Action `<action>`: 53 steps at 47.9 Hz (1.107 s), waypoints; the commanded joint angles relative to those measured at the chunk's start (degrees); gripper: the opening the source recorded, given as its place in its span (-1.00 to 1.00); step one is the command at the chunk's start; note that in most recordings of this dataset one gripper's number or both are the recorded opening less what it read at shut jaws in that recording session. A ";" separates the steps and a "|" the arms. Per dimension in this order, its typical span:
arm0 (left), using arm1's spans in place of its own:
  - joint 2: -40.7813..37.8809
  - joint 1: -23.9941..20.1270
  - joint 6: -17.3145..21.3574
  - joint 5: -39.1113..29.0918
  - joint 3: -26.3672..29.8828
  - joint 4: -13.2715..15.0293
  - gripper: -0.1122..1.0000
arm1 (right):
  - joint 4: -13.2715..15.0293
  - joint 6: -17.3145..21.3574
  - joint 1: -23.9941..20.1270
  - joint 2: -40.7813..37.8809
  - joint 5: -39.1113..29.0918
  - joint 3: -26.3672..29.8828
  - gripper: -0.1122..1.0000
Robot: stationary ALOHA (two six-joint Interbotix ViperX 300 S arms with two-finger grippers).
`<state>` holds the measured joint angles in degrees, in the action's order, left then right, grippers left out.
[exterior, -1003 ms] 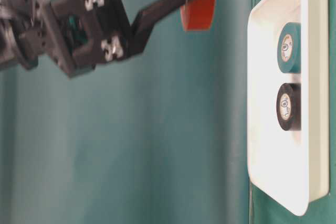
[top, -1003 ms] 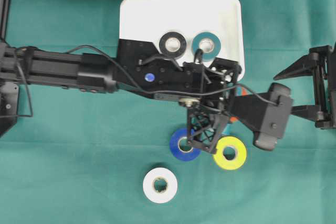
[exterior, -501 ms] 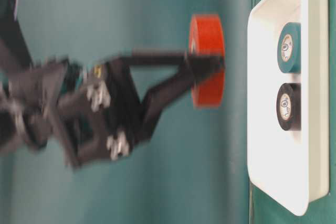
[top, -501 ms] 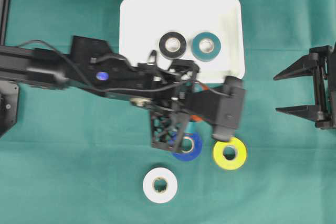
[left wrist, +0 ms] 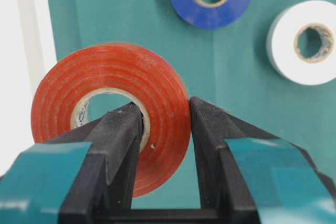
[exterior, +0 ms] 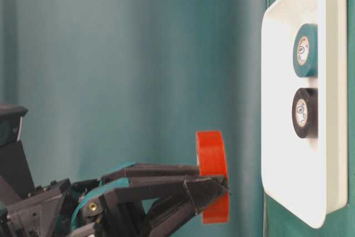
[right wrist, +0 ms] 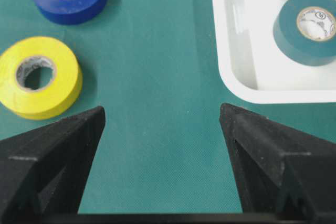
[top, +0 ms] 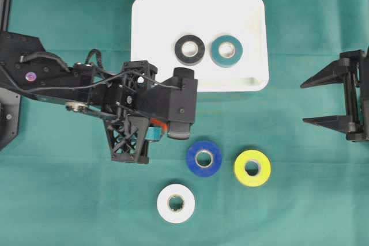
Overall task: Pick up the tape from a random location and place it into the white case.
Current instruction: 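Lift the red roll with the left gripper and carry it to the tray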
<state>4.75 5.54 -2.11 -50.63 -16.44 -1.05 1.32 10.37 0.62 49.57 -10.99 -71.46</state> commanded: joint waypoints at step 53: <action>0.62 -22.15 0.62 3.87 2.37 -0.18 -0.40 | 0.44 -0.26 -0.09 -0.44 0.26 0.97 0.71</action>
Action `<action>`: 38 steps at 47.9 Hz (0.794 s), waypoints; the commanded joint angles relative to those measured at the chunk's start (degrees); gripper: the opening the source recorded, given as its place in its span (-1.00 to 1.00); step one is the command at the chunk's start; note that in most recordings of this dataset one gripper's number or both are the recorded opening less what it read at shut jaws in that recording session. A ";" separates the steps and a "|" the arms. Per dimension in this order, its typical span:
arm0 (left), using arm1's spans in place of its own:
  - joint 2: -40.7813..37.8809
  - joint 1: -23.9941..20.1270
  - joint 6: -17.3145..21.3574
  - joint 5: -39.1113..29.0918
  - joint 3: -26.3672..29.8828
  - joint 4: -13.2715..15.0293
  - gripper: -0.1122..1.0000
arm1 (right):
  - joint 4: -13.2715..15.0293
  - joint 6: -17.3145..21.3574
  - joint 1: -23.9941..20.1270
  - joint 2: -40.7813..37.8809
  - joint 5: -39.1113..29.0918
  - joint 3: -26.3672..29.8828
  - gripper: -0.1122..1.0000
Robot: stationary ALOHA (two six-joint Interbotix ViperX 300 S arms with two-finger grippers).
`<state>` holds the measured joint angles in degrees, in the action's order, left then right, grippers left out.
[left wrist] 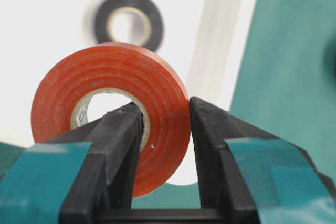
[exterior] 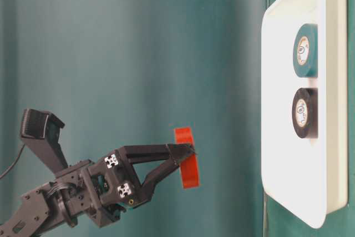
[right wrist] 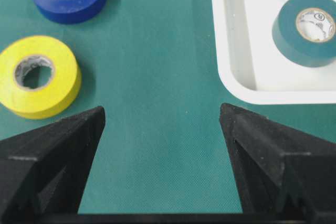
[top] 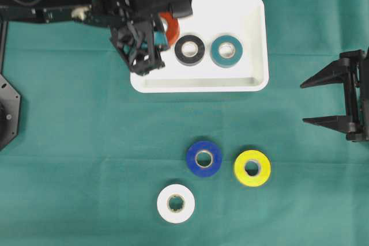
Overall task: Pick up the tape from a random location and place it into the white case.
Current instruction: 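Lower the red roll left of the black roll and open the left gripper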
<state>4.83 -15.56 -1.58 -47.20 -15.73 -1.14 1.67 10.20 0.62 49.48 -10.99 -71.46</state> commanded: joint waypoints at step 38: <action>0.44 -2.37 0.09 0.44 1.67 -0.09 -0.40 | 0.09 0.00 -0.09 -0.44 0.26 0.97 0.71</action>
